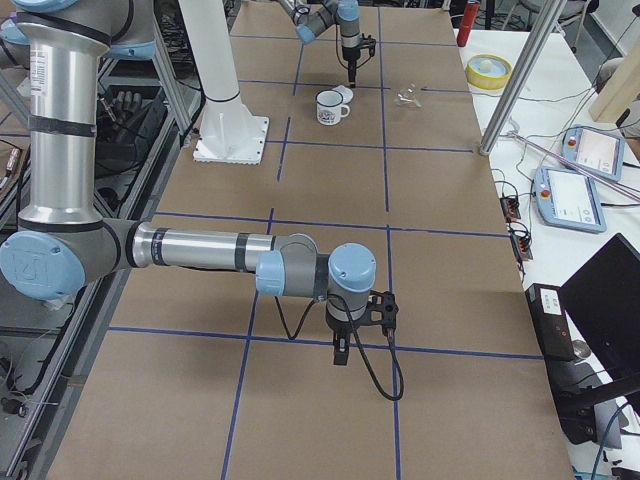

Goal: Remove funnel from cup
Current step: 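Move the left gripper over the round white lid beside the mug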

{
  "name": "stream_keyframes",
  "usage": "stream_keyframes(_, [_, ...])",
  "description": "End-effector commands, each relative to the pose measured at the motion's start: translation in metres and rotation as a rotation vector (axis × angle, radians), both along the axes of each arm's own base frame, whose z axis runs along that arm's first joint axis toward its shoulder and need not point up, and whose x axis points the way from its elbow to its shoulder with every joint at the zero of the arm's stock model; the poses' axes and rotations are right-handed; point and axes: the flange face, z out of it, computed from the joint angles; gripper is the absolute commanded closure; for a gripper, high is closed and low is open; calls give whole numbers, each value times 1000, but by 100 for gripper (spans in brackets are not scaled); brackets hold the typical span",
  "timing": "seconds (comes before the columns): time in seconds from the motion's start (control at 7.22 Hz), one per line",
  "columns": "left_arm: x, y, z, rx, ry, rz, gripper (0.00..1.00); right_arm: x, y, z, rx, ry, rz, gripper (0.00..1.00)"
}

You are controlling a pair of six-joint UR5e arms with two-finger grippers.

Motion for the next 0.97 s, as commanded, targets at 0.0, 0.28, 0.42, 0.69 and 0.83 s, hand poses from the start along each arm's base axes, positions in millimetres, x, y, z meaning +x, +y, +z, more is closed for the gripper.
stream_keyframes(0.0, [14,20,7,-19,18,62,0,0,0,0,0,0,0,0])
stream_keyframes(0.28, [16,25,4,-23,21,75,5,0,0,0,0,0,0,0])
stream_keyframes(0.42, [15,26,3,-29,26,80,15,0,0,0,0,0,0,0])
stream_keyframes(0.69, [15,26,5,-34,23,82,39,0,0,0,0,0,0,0])
stream_keyframes(0.83, [14,25,3,-32,26,81,50,0,0,0,0,0,0,0])
